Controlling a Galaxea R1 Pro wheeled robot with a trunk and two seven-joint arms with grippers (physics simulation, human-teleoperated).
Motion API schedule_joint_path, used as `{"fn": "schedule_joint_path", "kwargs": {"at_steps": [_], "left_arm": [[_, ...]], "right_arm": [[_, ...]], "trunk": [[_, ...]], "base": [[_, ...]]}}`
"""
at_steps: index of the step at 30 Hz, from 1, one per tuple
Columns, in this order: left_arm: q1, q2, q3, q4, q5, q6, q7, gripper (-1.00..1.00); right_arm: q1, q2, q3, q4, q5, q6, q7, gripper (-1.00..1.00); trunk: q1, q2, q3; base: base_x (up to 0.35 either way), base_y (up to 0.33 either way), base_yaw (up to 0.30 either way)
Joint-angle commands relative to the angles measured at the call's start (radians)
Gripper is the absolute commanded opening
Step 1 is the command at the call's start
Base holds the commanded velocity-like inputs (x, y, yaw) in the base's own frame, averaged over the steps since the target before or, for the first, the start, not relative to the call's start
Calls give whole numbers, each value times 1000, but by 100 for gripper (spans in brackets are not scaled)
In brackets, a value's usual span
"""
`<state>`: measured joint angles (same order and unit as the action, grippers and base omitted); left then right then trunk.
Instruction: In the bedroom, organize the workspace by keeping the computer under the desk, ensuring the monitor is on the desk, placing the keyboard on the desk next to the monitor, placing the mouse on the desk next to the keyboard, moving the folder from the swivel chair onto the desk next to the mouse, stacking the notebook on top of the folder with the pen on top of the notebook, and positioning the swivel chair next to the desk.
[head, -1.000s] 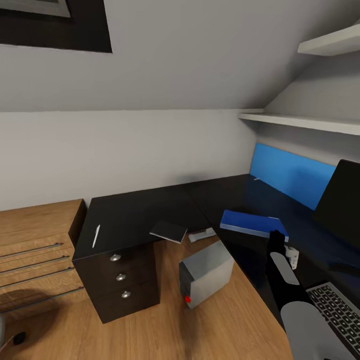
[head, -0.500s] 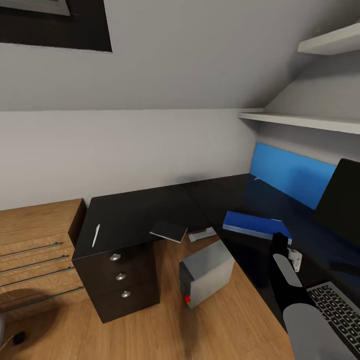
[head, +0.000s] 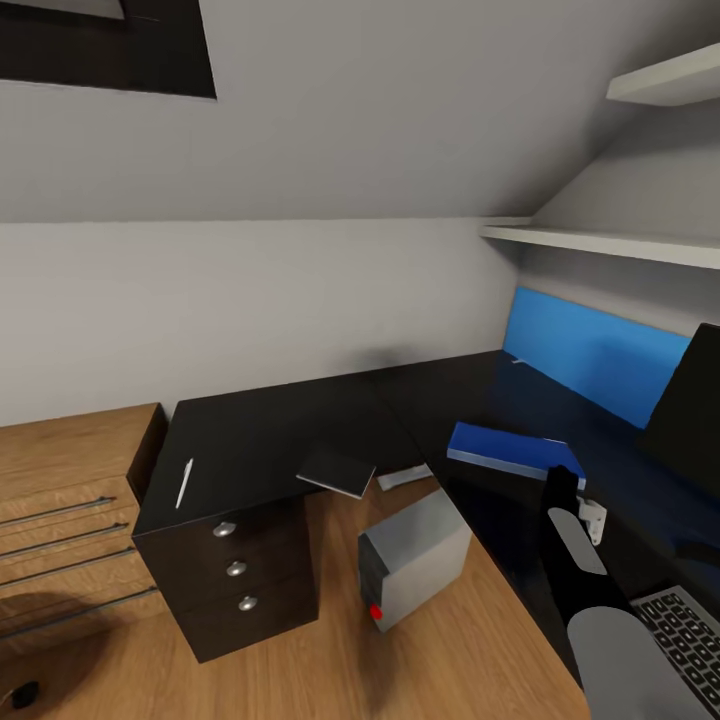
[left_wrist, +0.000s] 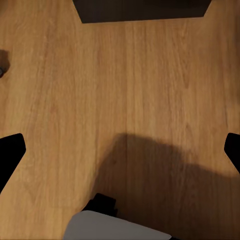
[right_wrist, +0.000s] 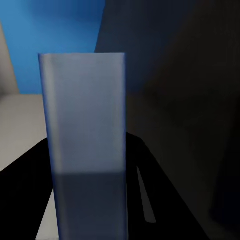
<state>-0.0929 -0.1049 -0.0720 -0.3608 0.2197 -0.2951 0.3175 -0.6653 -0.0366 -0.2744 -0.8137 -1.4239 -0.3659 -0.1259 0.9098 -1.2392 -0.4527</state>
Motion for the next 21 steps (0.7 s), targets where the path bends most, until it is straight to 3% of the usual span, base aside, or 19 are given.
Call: {"fn": "schedule_joint_path", "kwargs": {"at_steps": [1,6,21], "left_arm": [[-1,1,-8,0,9,-4,6,100],[-1,1,-8,-2,9,-6,8,100],[-1,1,-5,-3,10,-6,15,100]], "right_arm": [[0,0,1,-1,-6,-4,-3,-100],[0,-2,1,-1,-5,-4,-3,-100],[1,-6,1,-1,-4,-4,-3,-100]], "trunk": [[0,-1,-1],[0,-1,-1],[58,-106,-48]], "base": [[25,0,0],[8,0,0],[0,0,0]]}}
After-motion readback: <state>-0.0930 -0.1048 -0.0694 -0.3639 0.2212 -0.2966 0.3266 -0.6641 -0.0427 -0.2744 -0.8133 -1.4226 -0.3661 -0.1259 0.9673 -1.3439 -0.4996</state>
